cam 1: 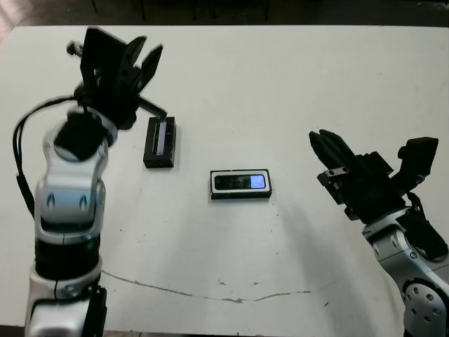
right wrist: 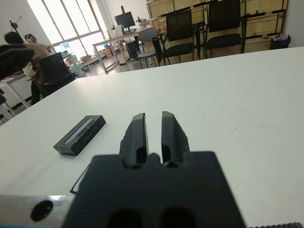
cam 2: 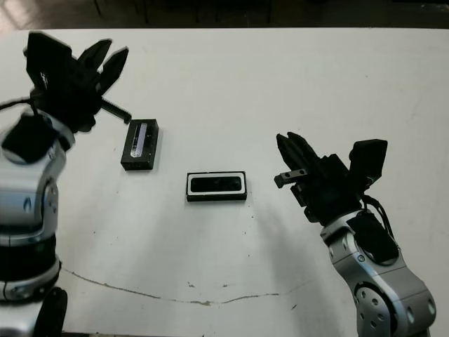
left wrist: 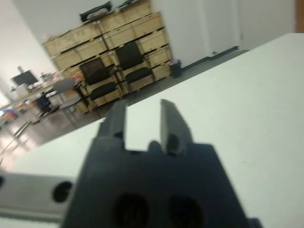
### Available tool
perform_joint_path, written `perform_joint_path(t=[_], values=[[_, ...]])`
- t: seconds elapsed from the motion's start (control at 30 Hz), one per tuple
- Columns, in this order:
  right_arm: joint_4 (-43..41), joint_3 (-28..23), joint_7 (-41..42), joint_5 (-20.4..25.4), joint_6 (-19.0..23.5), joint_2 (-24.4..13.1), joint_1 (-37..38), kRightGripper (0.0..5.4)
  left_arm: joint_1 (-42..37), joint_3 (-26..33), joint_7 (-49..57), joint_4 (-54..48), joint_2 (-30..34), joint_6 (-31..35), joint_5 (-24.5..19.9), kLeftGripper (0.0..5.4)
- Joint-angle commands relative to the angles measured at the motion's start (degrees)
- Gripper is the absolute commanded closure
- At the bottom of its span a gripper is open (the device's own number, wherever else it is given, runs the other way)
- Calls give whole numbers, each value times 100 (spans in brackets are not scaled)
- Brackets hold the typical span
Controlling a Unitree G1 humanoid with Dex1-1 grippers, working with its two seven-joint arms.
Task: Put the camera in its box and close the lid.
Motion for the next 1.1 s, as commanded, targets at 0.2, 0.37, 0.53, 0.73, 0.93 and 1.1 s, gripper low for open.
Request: perform_joint_path(t=[0.2,0.37,0.53,0.73,0.93,1.1], values=[[65,102,26,-56,-15,-37,73,540,491,-234,764,97,-592,794,-112,230],[91,101,24,61,44,13,96,540,422,-421,981,322,-552,1184,-1,116],[134,139,62,45,-11,-18,116,540,211,-123,1293,937,-788,1125,-236,2],[192,141,103,54,-36,-17,151,540,-133,374,1714,1875,-1042,949,-631,2],[280,139,209,16,-128,-51,146,540,-436,659,2124,2475,-1228,912,-870,2],[214,163,117,35,18,-66,128,540,-539,848,2255,2844,-1333,929,-1147,2]])
